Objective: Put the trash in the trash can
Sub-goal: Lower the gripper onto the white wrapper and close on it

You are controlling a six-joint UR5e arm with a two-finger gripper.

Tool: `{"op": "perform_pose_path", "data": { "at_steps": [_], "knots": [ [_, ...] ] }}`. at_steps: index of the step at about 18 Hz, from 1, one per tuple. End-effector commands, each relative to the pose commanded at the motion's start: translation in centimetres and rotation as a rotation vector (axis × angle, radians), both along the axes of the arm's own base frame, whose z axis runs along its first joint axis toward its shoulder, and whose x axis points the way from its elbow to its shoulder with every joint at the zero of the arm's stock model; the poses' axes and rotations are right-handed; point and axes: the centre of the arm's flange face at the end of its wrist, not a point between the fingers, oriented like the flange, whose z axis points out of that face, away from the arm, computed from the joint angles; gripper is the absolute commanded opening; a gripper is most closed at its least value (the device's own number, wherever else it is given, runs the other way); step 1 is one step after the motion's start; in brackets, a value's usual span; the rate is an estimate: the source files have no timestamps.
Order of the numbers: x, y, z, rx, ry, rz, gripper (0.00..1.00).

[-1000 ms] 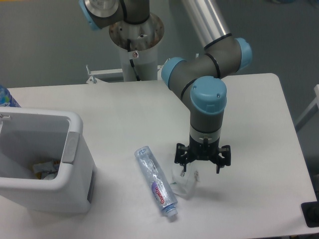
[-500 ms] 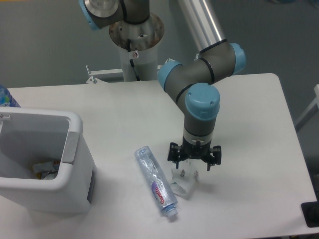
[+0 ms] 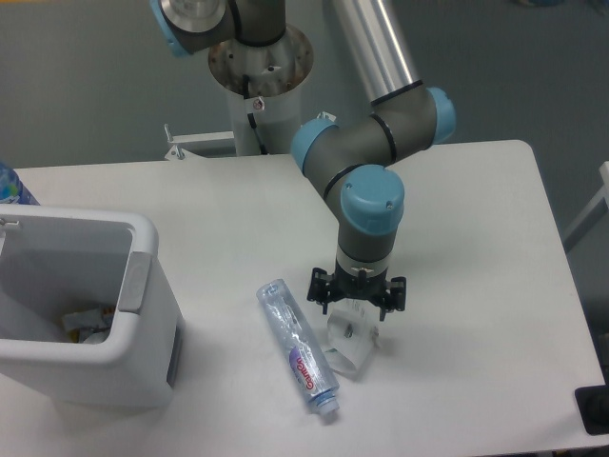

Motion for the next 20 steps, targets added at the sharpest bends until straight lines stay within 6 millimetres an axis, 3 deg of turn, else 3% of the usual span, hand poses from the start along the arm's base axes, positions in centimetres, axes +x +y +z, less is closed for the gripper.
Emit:
{"op": "perform_pose_path", "data": {
  "at_steps": [1,2,8,13,20],
  "knots": [
    [-0.2,0.1,-0.3,-0.01,0.007,-0.001,1.0],
    [-0.4,0.2,-0.4,-0.014,0.012,0.0,0.93],
    [-0.6,0.7,-0.4,-0.01,0.012,0.013,0.04],
    [-0.9,0.9,1.0,0.012,0.029,0.013,0.0],
    [-2.7,1.9,6.5,0.103,0.091,0.085,0.0]
  ]
}}
